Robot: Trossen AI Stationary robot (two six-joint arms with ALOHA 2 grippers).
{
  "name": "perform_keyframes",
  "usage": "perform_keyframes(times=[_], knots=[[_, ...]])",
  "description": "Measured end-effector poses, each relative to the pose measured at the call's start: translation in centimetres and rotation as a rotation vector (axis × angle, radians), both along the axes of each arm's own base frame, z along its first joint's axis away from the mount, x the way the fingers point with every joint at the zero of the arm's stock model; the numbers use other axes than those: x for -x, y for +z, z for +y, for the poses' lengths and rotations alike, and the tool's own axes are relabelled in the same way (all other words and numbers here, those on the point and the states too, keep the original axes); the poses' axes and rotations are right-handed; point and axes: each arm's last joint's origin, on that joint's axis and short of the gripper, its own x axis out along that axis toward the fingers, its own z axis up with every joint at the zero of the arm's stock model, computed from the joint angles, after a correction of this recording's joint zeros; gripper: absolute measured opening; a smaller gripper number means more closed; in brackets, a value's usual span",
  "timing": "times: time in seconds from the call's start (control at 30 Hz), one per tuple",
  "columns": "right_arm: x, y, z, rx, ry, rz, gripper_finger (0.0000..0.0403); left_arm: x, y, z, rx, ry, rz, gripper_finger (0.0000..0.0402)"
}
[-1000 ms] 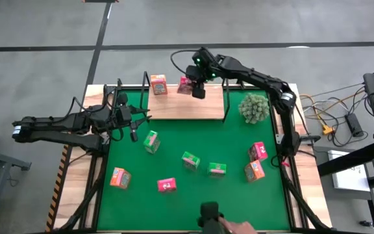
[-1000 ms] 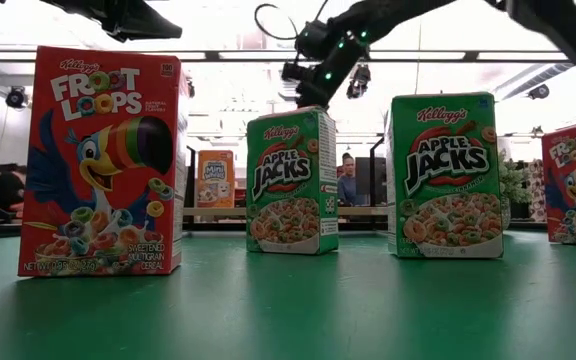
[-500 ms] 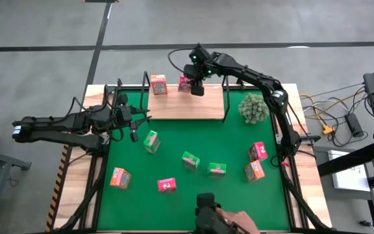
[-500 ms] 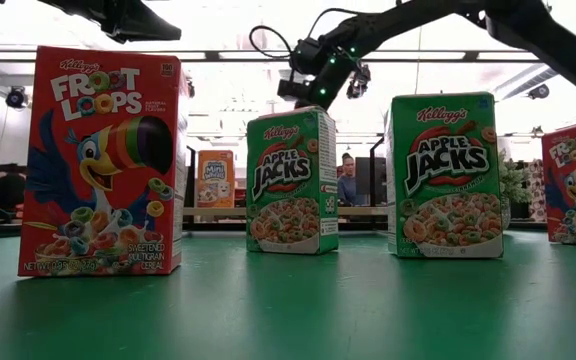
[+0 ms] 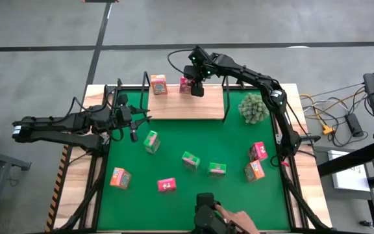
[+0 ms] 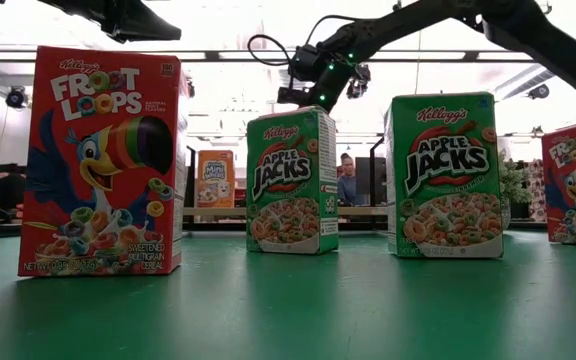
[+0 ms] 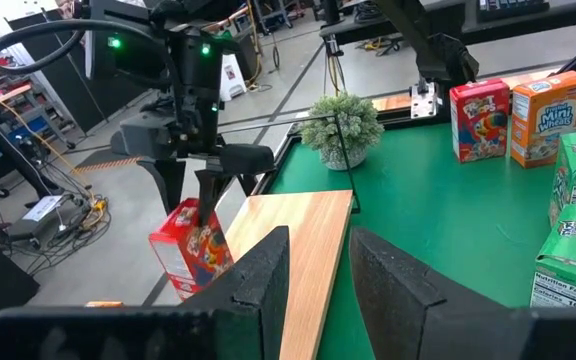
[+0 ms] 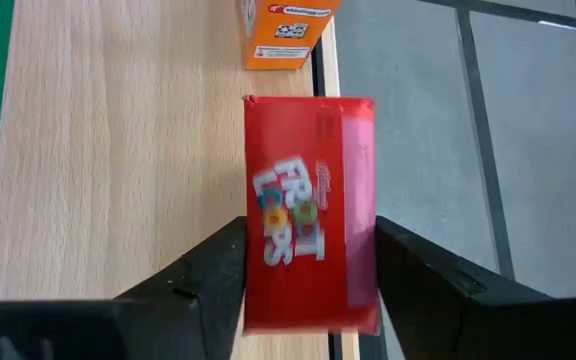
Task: Stack cereal on shelf
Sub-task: Put the top red cereal box box on the shelf
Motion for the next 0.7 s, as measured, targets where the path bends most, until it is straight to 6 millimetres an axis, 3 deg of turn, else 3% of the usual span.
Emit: perform_keyframes(times=[0.43, 0.7], knots=[[0.0, 0.2, 0.0, 0.004, -0.001, -0.004, 0.024, 0.0, 0.0, 0.0, 0.0, 0.0, 0.0, 0.0091], [0.2, 3.3, 0.9, -0.007, -0.031, -0.051, 0.0234, 0.0, 0.0, 0.0, 0.0, 0.0, 0.0, 0.0091]])
